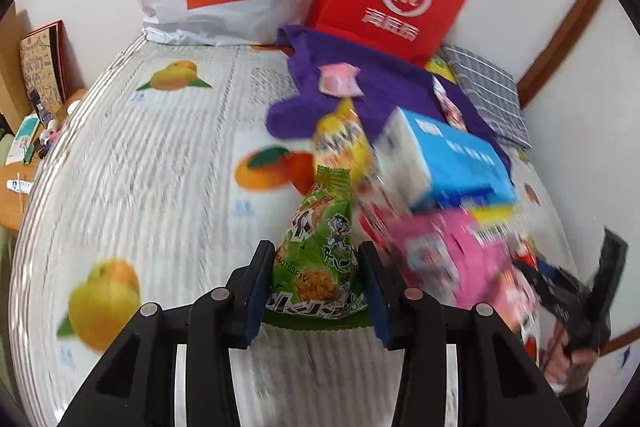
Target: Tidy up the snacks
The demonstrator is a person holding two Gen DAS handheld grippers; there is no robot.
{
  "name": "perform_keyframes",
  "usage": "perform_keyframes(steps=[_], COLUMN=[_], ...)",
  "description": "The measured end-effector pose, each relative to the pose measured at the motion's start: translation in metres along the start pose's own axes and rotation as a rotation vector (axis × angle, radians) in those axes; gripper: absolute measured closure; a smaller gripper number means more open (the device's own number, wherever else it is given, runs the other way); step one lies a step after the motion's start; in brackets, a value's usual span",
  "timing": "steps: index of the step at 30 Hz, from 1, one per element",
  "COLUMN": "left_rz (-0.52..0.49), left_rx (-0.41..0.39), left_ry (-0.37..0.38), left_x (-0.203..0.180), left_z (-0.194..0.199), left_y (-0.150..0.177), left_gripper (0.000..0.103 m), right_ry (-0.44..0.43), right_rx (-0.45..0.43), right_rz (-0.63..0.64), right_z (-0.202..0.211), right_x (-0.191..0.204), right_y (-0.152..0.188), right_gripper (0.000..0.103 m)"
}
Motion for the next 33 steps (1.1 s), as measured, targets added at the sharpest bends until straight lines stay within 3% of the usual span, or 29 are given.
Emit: perform_keyframes(steps=[6,16,24,33], left_rz=[-0.029,-0.046,-0.096,-0.132], left_rx=[0.026,0.017,-0.028,-0.078], left_ry=[0.014,0.064,0.081,0.124], left_x=[-0.018,-0.05,-0.079,-0.111], left_z=[0.021,0.046,0.066,0.081], left_y=[0.033,0.049,0.037,0.007], left_gripper=[0.062,0.062,0.062,0.062], right_ry=[0.011,-0.004,0.0,-0.104], right_rx=[-0.001,-0.021,-0.108,-0.169], right_rz=[-0.014,-0.047,-0.01,-0.032], right_z=[0.001,0.021,0.071,0.109], right_x=[-0.003,0.002,0.024,0.063], right_y=[0.0,0.004,-0.024,-0.063], right_gripper=[0.055,0.055,0.055,0.055])
Point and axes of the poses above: each gripper's, at about its wrist camera, not at the fingertips, and z roughly against the way its jaws point, x to its left, y to its underside, the point moved 10 cm from there along -z, roughly the way its jaws point, and after that the axes turned 12 degrees about -x, right-handed, at the moved point
